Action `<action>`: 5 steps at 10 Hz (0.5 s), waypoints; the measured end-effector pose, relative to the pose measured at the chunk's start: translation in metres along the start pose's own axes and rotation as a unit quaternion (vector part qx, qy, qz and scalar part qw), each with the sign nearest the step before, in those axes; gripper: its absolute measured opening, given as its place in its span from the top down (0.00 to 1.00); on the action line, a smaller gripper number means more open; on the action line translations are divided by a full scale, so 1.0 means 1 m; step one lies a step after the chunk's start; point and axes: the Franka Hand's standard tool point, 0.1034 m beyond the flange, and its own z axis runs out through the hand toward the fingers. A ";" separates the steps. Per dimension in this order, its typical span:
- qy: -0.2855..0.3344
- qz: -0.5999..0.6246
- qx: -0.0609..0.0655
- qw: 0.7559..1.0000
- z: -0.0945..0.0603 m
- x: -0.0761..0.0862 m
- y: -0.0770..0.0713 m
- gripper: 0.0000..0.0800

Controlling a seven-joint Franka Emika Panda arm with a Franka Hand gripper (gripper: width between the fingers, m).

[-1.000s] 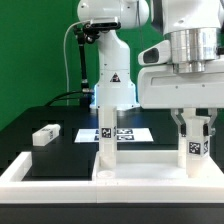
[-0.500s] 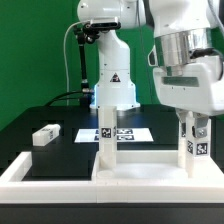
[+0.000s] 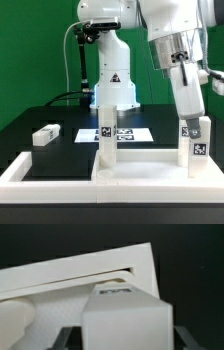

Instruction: Assemble desk

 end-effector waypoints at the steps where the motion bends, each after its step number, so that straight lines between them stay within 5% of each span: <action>1: -0.002 0.013 0.000 1.000 -0.001 0.003 -0.001 0.63; 5: 0.015 0.062 0.001 0.998 -0.003 0.007 -0.002 0.63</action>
Offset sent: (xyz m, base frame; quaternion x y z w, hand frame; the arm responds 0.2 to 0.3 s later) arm -0.0002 0.0022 -0.0031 -0.0140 -0.0005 0.1921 0.9813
